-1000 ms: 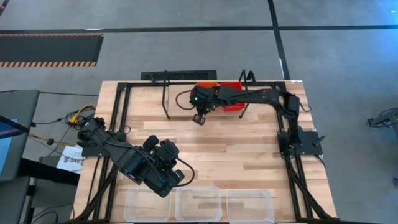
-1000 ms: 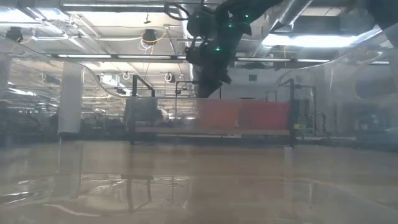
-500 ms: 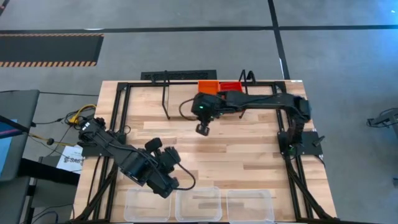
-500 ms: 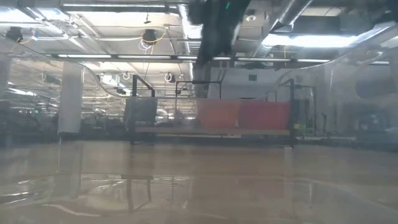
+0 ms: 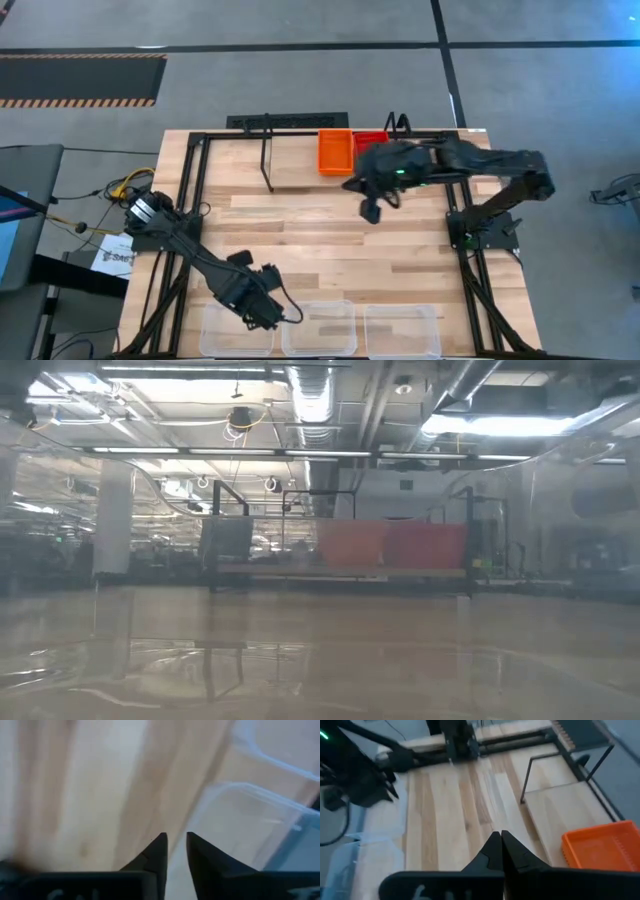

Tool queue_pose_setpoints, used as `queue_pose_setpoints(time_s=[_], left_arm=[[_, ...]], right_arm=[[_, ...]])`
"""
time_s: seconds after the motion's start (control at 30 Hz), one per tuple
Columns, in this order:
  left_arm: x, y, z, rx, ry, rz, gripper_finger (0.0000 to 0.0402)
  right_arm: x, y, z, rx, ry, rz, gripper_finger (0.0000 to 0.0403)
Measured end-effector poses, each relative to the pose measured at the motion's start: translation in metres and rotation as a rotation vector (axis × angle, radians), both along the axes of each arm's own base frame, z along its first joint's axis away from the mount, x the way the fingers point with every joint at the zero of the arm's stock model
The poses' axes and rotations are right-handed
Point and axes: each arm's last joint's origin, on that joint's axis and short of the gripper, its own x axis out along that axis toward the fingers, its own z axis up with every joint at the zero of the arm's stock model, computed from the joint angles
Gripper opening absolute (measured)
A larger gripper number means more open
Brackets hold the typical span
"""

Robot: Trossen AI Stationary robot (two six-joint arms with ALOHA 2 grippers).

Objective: Stack baskets on shelf by color
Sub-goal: Put the left transparent bin on the shelf

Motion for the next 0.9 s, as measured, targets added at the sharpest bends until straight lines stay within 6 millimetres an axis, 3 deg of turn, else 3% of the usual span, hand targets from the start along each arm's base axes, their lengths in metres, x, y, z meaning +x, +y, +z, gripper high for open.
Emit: queue_pose_setpoints(time_s=[0.2,0.37,0.73,0.9], left_arm=[[-0.01,-0.02,-0.024,-0.064,-0.025,-0.05,0.0109],[-0.023,-0.023,-0.039,-0.053,0.042,-0.069,0.0133],[-0.032,-0.015,-0.081,-0.086,0.114,-0.109,0.0127],[-0.026,-0.006,-0.081,-0.109,0.122,-0.076,0.0104]], right_arm=[[-0.031,0.019,0.021,0.009,-0.083,-0.004,0.0001],[-0.041,0.033,0.028,0.01,-0.129,-0.002,0.0001],[-0.037,0.052,0.024,0.031,-0.126,0.03,0.0001],[-0.038,0.055,0.028,0.042,-0.161,0.042,0.0001]])
